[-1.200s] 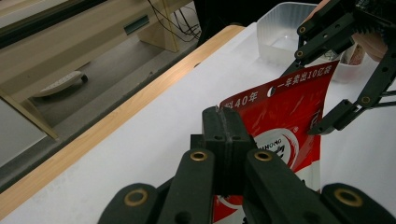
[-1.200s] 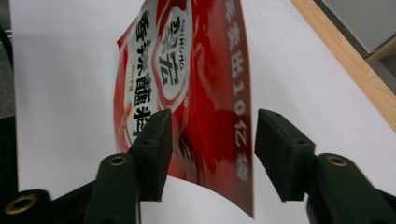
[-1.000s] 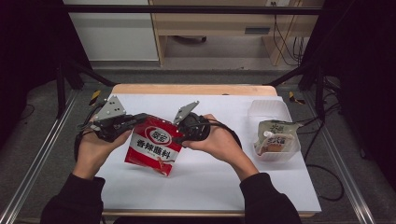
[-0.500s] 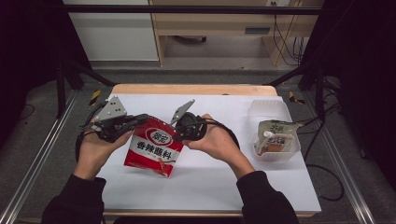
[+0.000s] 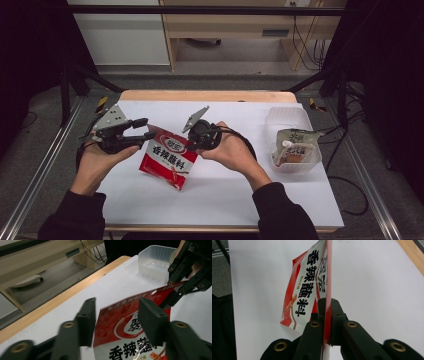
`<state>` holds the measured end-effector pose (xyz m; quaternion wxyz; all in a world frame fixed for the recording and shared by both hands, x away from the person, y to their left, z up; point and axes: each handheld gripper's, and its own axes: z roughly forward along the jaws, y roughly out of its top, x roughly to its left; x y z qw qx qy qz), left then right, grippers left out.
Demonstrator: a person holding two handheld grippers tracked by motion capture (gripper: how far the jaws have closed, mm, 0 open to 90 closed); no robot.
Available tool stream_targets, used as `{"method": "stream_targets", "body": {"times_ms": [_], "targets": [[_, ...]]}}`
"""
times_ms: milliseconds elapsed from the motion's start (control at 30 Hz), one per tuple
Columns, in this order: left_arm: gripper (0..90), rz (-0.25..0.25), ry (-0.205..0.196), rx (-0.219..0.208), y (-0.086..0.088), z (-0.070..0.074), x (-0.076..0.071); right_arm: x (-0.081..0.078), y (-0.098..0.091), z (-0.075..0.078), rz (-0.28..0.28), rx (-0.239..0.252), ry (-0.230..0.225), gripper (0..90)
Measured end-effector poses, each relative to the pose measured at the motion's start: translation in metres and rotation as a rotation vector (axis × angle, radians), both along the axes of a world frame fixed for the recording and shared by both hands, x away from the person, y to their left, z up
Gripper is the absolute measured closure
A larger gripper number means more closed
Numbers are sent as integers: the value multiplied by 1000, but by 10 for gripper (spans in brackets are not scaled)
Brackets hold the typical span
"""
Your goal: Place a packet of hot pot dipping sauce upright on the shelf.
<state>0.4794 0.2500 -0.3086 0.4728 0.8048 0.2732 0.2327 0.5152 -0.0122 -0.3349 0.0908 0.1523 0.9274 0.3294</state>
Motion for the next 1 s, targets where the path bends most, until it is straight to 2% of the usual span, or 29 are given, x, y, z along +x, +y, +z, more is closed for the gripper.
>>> {"method": "stream_targets", "body": {"times_ms": [200,300,500,533,567,633,733,833,1000], "targets": [[253,30,-8,-33,9,-10,-3,3,-5,3,-18,13,4,897],[189,51,-10,-43,13,-15,-5,4,-9,7,-32,40,7,897],[115,79,4,-60,22,-31,-7,2,-18,22,-43,68,1,898],[111,79,4,-60,22,-31,-7,2,-20,25,-45,69,-6,898],[99,86,13,-64,26,-37,-7,2,-22,29,-50,57,-19,898],[88,93,31,-52,30,-44,-5,3,-25,35,-56,41,-34,898],[72,126,48,-18,35,-54,-3,7,-34,46,-70,41,-49,898],[68,149,79,-3,39,-70,-1,10,-43,59,-76,33,-59,898],[68,188,104,30,41,-99,-3,14,-56,74,-73,-9,-83,897]]}}
